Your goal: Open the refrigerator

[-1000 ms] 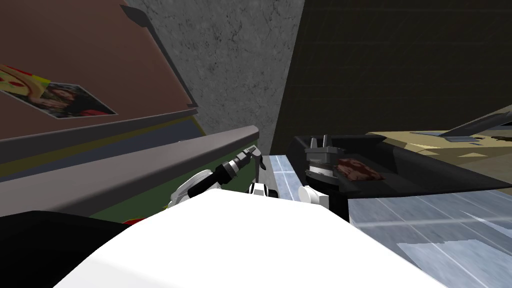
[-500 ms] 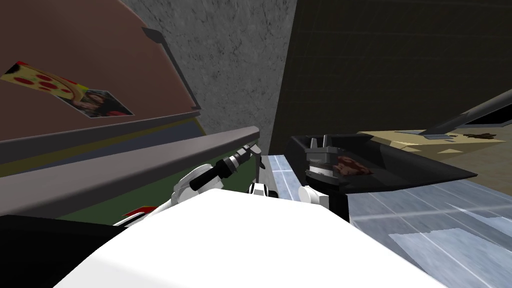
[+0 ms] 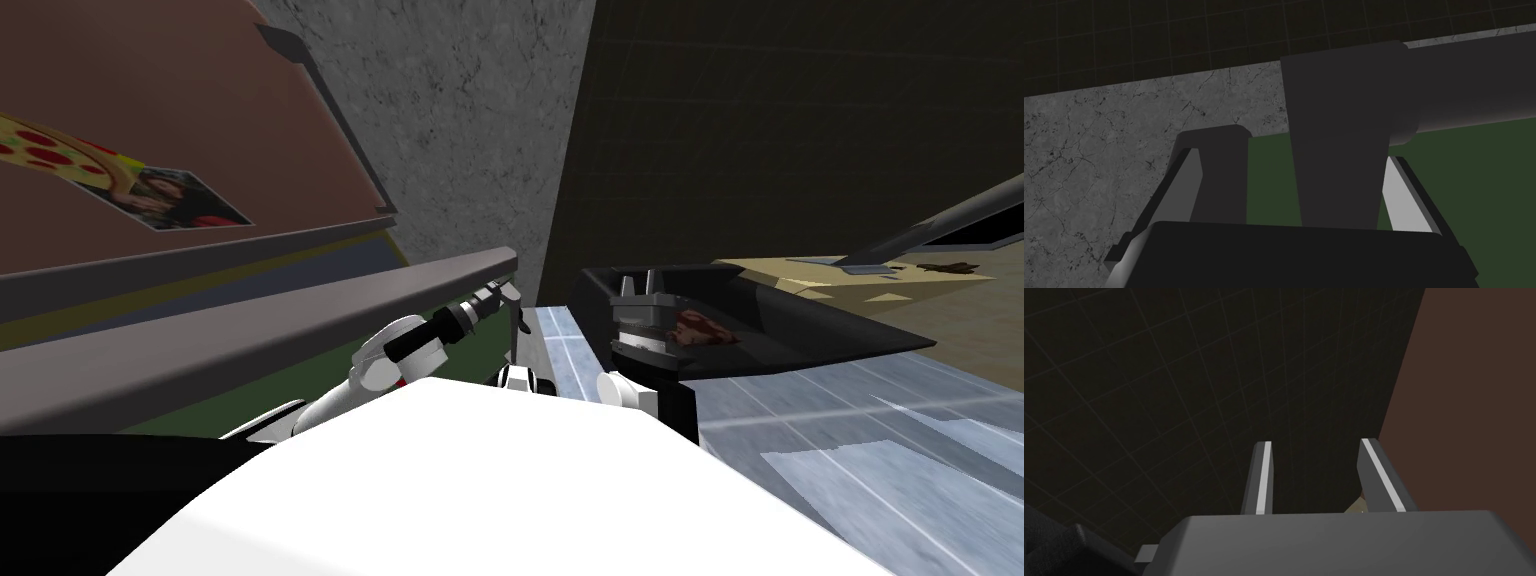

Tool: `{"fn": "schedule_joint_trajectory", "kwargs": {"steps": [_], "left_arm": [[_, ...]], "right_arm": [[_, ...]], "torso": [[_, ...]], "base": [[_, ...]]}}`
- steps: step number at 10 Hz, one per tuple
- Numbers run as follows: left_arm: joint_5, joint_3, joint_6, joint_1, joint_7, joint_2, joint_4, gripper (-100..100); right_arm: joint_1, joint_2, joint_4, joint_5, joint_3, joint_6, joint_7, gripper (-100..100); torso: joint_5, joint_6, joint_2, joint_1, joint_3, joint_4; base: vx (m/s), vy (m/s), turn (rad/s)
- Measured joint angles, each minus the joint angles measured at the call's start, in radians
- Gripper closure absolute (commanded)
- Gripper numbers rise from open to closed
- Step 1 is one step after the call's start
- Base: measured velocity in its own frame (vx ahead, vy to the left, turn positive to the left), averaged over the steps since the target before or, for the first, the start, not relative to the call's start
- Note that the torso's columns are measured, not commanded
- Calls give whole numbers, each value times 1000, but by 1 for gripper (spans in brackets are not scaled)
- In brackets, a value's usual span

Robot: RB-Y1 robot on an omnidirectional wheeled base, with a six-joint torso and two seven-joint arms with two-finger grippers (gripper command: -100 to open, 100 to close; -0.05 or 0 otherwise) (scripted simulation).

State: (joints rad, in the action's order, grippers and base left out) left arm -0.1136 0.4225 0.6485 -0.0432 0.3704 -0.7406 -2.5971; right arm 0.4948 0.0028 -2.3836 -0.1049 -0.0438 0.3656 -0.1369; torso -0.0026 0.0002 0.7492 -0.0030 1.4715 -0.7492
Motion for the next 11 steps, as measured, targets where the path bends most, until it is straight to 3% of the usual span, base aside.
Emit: {"fn": "schedule_joint_trajectory", "kwargs": {"steps": [1, 5, 6, 11], "left_arm": [[-14, -6, 31, 26, 12, 0, 1, -100], [-49, -31, 63, 67, 38, -16, 11, -100], [-50, -28, 71, 65, 39, -16, 13, 0], [-54, -18, 79, 57, 40, -18, 24, 0]], "right_arm": [[0, 0, 0, 0, 0, 0, 0, 0], [0, 0, 0, 0, 0, 0, 0, 0], [0, 0, 0, 0, 0, 0, 0, 0], [0, 0, 0, 0, 0, 0, 0, 0]], "torso": [[-1, 2, 3, 0, -1, -3], [-7, 6, 7, 2, 1, -10], [-3, 3, 4, 2, -1, -3], [3, -1, -9, 5, 4, 9]], "base": [[-31, -9, -5], [-14, -7, 0], [7, -3, -11], [1, -5, -8]]}}
